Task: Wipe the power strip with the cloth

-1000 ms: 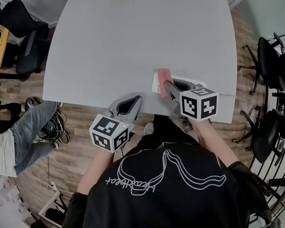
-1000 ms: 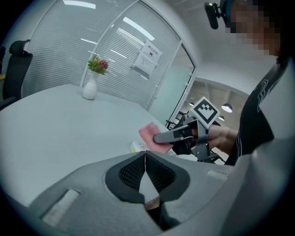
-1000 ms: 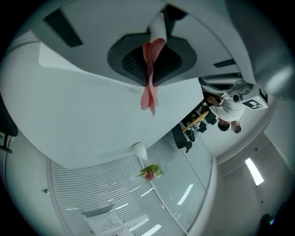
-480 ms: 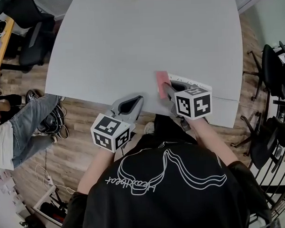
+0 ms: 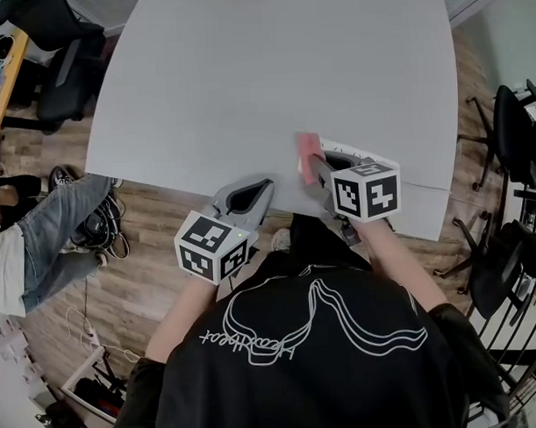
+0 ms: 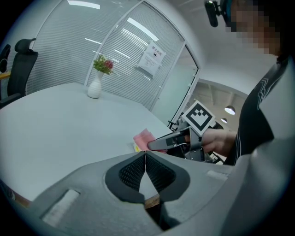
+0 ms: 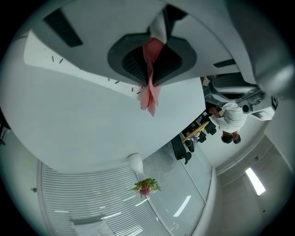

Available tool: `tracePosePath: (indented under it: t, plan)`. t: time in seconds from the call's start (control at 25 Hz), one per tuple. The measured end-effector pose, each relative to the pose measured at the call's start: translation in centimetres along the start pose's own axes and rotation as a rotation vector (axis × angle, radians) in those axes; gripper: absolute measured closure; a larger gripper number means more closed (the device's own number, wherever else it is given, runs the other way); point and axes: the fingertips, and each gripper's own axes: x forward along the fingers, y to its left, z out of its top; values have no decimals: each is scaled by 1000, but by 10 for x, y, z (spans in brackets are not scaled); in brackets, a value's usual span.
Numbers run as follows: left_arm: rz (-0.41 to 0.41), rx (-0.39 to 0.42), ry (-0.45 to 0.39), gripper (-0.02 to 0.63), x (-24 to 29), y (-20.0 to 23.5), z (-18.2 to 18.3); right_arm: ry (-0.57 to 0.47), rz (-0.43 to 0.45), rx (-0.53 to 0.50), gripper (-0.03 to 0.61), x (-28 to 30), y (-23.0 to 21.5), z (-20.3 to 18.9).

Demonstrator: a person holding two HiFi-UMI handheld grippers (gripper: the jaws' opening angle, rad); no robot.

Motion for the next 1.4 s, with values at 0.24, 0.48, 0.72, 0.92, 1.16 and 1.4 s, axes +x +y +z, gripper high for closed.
tracePosePath:
  t: [0.24,0.48,0.72,0.92,1.16,1.4]
  plan:
    - [-20,12,9,600,8,-7,2,-9,-24,19,541,-10,-13,-4]
    - [-46,30,21,600,17,-18,1,-24,-57,47,541,-24,-31,-12]
    - [-76,46,35,600,26,-27,1,-39,-90,83,541,-36,-47,-19]
    - [-110,64,46,600,37,-41,3,-58,-120,121,541,-51,-64,-26]
    - [-140,78,65,600,47,-52,1,-76,-157,151,541,-67,-82,-34]
    - [-175,95,83,600,56,-63,-2,-101,-197,193,541,-84,-98,-44]
